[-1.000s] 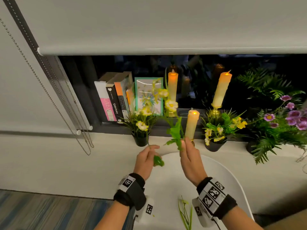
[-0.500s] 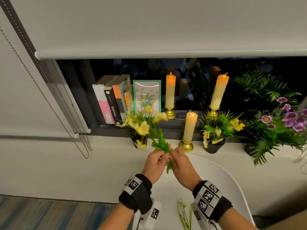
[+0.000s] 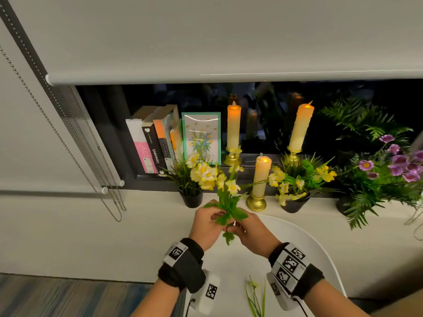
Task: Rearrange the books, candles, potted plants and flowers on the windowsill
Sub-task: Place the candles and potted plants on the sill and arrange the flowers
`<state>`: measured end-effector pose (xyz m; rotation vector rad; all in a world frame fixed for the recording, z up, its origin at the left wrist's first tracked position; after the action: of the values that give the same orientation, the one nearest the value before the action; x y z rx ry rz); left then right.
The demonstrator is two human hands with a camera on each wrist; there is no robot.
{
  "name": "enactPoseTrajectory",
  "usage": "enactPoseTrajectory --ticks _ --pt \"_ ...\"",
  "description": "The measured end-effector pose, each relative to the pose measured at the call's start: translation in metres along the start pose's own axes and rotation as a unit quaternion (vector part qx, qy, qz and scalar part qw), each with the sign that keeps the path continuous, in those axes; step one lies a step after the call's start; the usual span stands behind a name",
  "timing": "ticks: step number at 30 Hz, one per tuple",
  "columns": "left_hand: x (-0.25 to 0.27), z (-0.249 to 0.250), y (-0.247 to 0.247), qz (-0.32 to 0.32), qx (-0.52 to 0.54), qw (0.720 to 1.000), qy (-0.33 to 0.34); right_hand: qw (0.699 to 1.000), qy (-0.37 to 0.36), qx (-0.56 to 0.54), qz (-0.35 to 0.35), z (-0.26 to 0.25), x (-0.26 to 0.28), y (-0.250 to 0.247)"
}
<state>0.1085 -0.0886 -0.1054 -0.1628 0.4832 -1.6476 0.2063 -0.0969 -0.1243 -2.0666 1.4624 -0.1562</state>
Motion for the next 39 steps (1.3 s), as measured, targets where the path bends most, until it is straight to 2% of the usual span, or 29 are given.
enactPoseTrajectory --ticks 3,5,8,10,13,16,19,23,26,28,32,35,39 --pt "-0.002 0.008 -0.007 0.007 0.014 1.000 0.005 0.998 -0.007 0.054 0.031 -0.001 -0.006 -0.003" --pt "-0.005 0.013 -0.013 0.018 -0.003 1.000 0.015 0.998 -0.015 0.050 0.047 -0.007 -0.010 -0.006" --pt "-0.011 0.017 -0.018 0.012 -0.018 1.000 0.011 0.999 -0.021 0.036 0.029 -0.021 -0.019 -0.007" --pt "-0.015 0.020 -0.031 0.039 -0.030 0.999 0.015 0.999 -0.003 0.050 0.017 -0.028 -0.029 -0.012" --pt "-0.020 0.024 -0.057 0.084 -0.082 0.992 0.034 0.999 -0.004 0.017 0.052 -0.051 -0.044 -0.035" --pt "-0.026 0.028 -0.064 0.079 -0.121 0.988 0.053 0.998 -0.034 -0.015 0.050 -0.082 -0.062 -0.044" --pt "-0.031 0.039 -0.071 0.104 -0.153 0.980 0.074 0.997 -0.019 0.031 0.065 -0.094 -0.078 -0.046" --pt "-0.041 0.039 -0.081 0.097 -0.145 0.978 0.114 0.996 -0.013 -0.043 0.075 -0.106 -0.095 -0.055" --pt "-0.048 0.021 -0.082 0.052 -0.115 0.988 0.086 0.991 -0.006 -0.090 0.098 -0.108 -0.108 -0.063" --pt "-0.050 0.014 -0.076 0.026 -0.076 0.995 0.067 0.993 -0.008 -0.091 0.077 -0.110 -0.115 -0.056" --pt "-0.053 0.015 -0.070 0.032 0.014 0.997 0.064 0.997 0.010 -0.070 0.014 -0.097 -0.124 -0.033" --pt "-0.056 0.013 -0.070 0.038 -0.006 0.997 0.064 0.999 0.002 -0.020 0.032 -0.092 -0.128 -0.035" --pt "-0.062 0.008 -0.077 0.066 -0.042 0.996 0.052 0.997 -0.018 -0.025 0.073 -0.104 -0.135 -0.053"
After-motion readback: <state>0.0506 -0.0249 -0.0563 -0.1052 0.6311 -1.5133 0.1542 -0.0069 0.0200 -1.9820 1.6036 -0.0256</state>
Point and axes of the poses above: each hand's wrist, its own x-axis away from the middle knuckle, its own y-axis out of the palm, z = x × y, the point moved 10 cm from there along -x, towards the middle knuckle, and after that the axes turned 9 degrees about -x, right-handed, at the moved point
